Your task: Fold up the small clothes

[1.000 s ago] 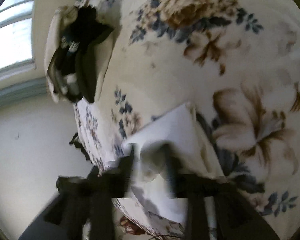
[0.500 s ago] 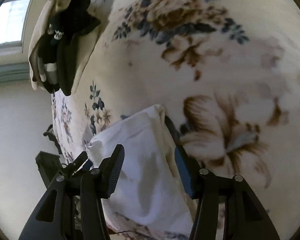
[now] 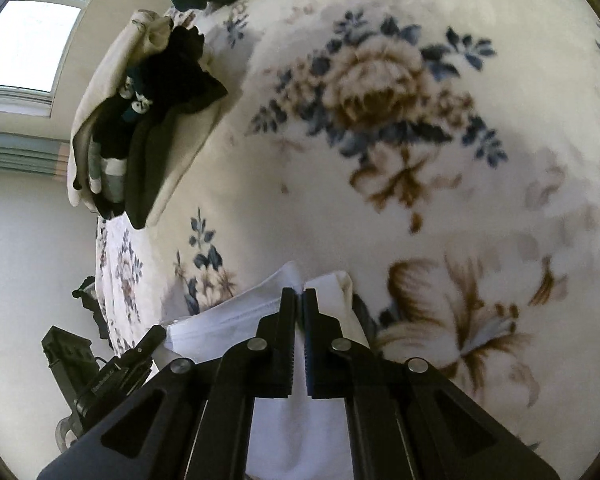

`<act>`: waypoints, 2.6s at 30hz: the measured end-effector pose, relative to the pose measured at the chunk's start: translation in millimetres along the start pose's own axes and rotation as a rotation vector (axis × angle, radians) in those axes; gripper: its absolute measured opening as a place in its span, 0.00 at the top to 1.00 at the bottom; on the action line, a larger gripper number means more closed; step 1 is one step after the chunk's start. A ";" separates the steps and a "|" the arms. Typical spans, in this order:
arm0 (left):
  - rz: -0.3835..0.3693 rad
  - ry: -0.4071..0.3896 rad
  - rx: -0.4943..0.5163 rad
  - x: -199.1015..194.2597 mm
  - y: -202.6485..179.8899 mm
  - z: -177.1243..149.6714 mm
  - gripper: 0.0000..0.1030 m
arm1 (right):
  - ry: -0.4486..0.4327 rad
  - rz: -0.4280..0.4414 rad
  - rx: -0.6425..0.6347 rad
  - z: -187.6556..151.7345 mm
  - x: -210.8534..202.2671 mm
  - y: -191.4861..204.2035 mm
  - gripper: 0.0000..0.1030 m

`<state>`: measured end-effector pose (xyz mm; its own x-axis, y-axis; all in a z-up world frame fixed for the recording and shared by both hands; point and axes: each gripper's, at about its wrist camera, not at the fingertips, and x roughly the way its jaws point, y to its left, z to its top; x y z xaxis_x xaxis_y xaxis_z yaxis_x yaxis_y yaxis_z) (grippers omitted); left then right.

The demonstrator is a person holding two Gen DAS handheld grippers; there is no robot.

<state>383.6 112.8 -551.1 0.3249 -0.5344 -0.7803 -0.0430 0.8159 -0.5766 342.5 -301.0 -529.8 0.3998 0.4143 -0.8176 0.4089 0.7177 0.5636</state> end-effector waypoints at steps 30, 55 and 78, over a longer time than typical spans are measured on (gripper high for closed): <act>-0.044 0.236 -0.156 -44.7 60.4 -145.8 0.54 | 0.362 -0.003 0.138 -118.2 9.1 -84.3 0.55; -0.107 0.204 -0.309 -56.7 96.0 -155.4 0.51 | 0.330 0.058 0.125 -124.3 -2.2 -104.0 0.53; -0.160 0.175 -0.255 -56.0 91.0 -122.4 0.50 | 0.305 0.080 0.112 -95.4 2.2 -102.1 0.49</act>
<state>245.9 189.8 -589.5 0.1806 -0.6988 -0.6921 -0.2461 0.6492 -0.7197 223.3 -319.9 -600.3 0.1777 0.6274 -0.7581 0.4801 0.6172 0.6233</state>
